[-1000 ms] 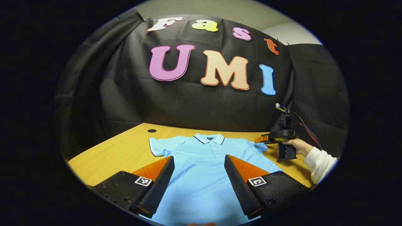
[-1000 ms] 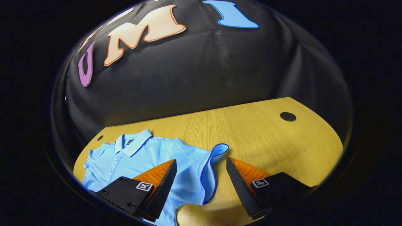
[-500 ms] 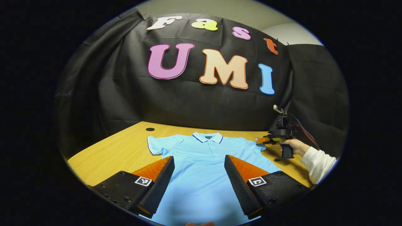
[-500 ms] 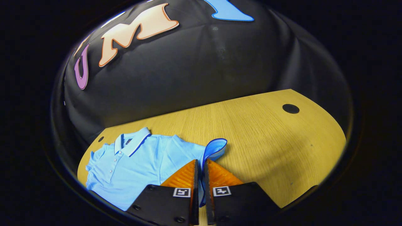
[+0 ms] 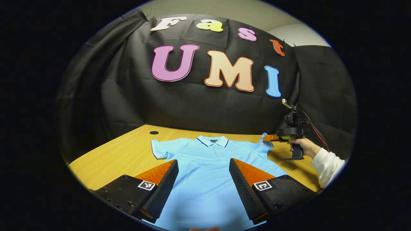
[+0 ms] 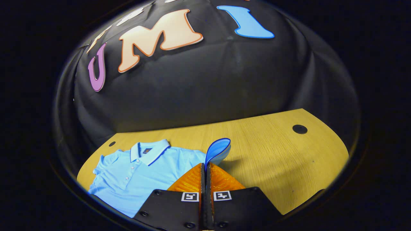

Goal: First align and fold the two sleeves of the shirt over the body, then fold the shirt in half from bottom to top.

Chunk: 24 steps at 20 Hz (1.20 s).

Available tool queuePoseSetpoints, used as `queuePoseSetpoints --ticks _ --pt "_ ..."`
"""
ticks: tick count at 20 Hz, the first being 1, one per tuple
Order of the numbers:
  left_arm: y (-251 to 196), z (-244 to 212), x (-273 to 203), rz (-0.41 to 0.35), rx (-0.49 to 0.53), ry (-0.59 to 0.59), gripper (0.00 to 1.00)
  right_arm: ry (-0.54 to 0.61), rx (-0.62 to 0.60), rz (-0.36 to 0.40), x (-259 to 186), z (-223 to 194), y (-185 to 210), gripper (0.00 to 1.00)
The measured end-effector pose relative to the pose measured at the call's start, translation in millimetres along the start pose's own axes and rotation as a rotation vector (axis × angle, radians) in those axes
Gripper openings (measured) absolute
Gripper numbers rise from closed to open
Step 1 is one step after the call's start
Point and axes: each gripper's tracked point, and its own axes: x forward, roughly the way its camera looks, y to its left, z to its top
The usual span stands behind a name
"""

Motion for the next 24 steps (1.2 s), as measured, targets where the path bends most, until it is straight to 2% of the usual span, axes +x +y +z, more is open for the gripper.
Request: queuePoseSetpoints --ticks 3,7,13,16,18,19,20,21,22,23,24 --pt "-2.5 1.2 3.3 -0.007 -0.004 0.005 0.94 -0.036 0.013 0.080 -11.9 15.8 39.6 0.02" --pt "-5.1 -1.3 3.0 -0.015 -0.011 0.011 0.95 -0.018 0.035 0.196 -19.6 10.2 105.6 0.02" --pt "-5.8 1.1 1.3 -0.019 -0.016 0.009 0.94 0.102 -0.122 0.300 -10.6 -57.0 196.4 0.02" --pt "-4.1 6.4 0.3 -0.017 -0.012 -0.006 0.94 0.149 -0.220 0.318 -6.9 -92.4 225.2 0.02" --pt "-1.0 8.9 0.7 -0.010 -0.010 -0.011 0.94 0.160 -0.237 0.355 -14.0 -102.7 244.5 0.03" --pt "-0.3 9.4 0.3 -0.011 -0.016 -0.012 0.95 0.169 -0.226 0.382 -17.2 -106.7 253.9 0.05" --pt "-0.6 9.0 0.9 -0.012 -0.022 -0.009 0.94 0.179 -0.217 0.401 -21.6 -108.8 259.6 0.11" --pt "-0.7 8.0 0.5 -0.012 -0.026 -0.009 0.94 0.185 -0.211 0.419 -26.7 -108.6 263.4 0.10" --pt "0.0 8.3 0.6 -0.011 -0.024 -0.007 0.94 0.195 -0.213 0.434 -32.0 -109.0 266.1 0.22" --pt "0.5 7.2 0.5 -0.009 -0.022 -0.006 0.94 0.202 -0.220 0.447 -38.1 -109.1 266.9 0.27" --pt "1.4 8.1 -0.1 -0.009 -0.023 -0.006 0.94 0.200 -0.215 0.463 -45.6 -107.7 269.7 0.45"
